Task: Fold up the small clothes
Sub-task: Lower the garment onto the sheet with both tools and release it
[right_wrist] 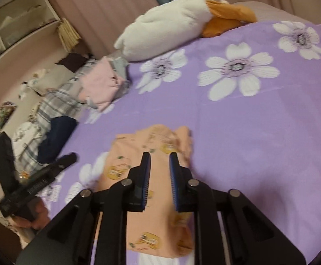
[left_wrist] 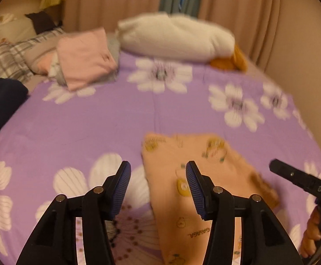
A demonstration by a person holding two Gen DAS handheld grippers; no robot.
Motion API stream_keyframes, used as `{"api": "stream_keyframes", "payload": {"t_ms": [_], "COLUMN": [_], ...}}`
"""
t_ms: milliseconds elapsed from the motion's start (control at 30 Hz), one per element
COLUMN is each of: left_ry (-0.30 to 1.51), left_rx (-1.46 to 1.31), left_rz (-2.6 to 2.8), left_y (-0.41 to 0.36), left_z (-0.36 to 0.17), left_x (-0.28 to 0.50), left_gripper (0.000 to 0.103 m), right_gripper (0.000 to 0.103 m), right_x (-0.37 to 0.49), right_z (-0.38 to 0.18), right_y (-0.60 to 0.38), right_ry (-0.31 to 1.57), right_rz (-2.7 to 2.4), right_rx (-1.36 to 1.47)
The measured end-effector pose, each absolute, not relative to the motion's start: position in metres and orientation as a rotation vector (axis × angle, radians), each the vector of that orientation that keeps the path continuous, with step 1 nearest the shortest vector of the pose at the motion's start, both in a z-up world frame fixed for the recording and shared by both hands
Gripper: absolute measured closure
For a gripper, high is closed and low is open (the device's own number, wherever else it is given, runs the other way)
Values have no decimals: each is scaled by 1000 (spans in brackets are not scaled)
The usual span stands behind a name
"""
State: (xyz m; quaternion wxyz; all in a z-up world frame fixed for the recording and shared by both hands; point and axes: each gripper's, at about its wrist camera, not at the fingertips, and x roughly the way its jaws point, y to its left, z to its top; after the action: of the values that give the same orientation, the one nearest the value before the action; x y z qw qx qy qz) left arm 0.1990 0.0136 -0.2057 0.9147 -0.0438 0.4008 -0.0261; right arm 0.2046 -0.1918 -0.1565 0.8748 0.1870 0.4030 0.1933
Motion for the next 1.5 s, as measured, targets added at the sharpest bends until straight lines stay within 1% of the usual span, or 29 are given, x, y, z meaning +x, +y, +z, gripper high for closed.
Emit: {"api": "stream_keyframes", "payload": {"t_ms": [67,100,133,167,233,300,367,433,500,567,667,733,767,800,833,900,967,1067,1100,1167,1233,1400,1433,1500], "left_ry": [941,998,1029,1001,1005,1015,1022,978,940,951,1041,982,996,1008,1010,1004,994,1003,1003,996,993,988,988,988], "left_rx": [-54,-63,-107,-176,-245,-325,-382,-353,-247,-174,-246,-242,-223,-221,-223,-207,-202,-194,-198,-209,-217,-209,-211,-201], "left_rz": [-21,-3,-7,-40,-76,-81,-63,-54,-60,-37,-75,-80,-68,-56,-55,-71,-77,-70,-72,-81,-89,-96,-98,-99], "left_y": [8,10,16,24,38,52,60,55,35,19,20,21,19,19,19,19,19,15,15,18,19,18,18,17], "left_z": [-238,-255,-267,-269,-270,-271,-263,-247,-236,-243,-278,-283,-279,-275,-274,-278,-281,-279,-280,-282,-283,-284,-284,-285], "left_x": [219,227,230,231,231,227,213,191,173,159,149,141,138,136,133,128,124,127,129,129,129,132,134,136], "left_gripper": [52,50,48,48,43,43,43,43,43,43,43,43,43,43,43,43,43,43,42,40,38,36,35,35], "right_gripper": [85,88,95,98,100,102,101,90,90,90,95,98,98,97,89,90,94,93,89,89,89,89,96,103], "right_x": [217,221,226,230,229,229,221,210,197,186,175,163,160,155,147,134,124,131,137,150,172,239,246,245], "right_z": [-180,-192,-206,-219,-219,-217,-212,-199,-187,-189,-218,-223,-221,-217,-213,-212,-222,-216,-207,-188,-179,-204,-217,-224], "right_y": [-183,-178,-175,-176,-184,-188,-191,-187,-181,-176,-173,-180,-184,-188,-193,-195,-190,-198,-203,-209,-208,-203,-201,-200], "right_ry": [916,948,987,1016,986,991,1002,985,949,966,1055,1031,1034,1029,1007,993,1017,1024,996,926,908,989,1014,1028], "right_rz": [410,378,332,313,336,342,330,371,418,450,388,383,377,372,393,430,390,405,425,443,440,465,419,402], "right_rx": [387,365,334,329,361,381,391,355,313,301,258,279,295,316,351,367,291,373,416,450,460,588,562,552]}}
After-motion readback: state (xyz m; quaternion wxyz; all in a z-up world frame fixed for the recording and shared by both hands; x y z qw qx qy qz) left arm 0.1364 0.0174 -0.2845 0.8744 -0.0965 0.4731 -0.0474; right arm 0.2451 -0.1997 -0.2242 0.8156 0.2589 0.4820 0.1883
